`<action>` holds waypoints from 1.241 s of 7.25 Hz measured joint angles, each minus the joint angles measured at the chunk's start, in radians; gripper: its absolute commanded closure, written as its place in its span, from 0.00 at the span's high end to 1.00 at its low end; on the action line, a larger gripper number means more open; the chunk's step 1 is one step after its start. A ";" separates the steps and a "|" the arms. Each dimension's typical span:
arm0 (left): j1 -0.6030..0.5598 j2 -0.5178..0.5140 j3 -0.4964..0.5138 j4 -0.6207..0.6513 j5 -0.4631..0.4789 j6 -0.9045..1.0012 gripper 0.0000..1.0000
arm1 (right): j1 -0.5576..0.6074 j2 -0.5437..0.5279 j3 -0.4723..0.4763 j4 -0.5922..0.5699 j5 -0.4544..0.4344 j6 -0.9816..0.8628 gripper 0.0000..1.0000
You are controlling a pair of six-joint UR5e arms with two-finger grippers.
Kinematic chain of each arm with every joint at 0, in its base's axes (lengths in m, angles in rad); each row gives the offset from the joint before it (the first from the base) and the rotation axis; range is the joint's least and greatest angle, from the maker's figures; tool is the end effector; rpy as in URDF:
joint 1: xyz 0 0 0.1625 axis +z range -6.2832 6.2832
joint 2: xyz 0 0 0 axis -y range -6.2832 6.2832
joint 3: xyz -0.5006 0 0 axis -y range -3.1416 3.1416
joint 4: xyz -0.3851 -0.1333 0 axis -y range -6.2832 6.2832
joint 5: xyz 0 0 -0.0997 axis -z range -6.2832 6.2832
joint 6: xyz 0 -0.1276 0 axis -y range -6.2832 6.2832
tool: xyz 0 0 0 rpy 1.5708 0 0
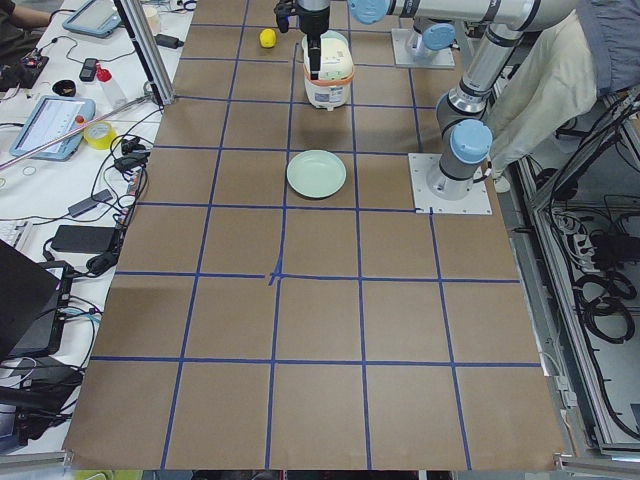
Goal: Press rice cooker button
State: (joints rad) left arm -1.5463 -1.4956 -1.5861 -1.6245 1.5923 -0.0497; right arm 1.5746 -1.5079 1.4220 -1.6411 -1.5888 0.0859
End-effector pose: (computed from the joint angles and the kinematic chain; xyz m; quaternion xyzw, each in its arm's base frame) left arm -0.1196 -0.4504 0.5578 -0.0371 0.9992 -0.0032 0.0107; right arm 0.1330 -0.5330 0.5846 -0.0416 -0.9960 0.0783 0.0055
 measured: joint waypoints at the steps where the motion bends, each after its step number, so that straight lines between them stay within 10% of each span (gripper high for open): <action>1: 0.000 0.000 0.000 0.000 0.000 0.000 1.00 | 0.000 0.000 0.000 0.003 0.000 0.000 1.00; 9: 0.000 0.000 0.000 0.000 0.000 0.001 1.00 | 0.002 -0.004 0.004 0.019 0.001 0.000 1.00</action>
State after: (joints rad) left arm -1.5463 -1.4956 -1.5861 -1.6245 1.5923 -0.0491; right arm 1.5769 -1.5119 1.4257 -1.6225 -1.5878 0.0859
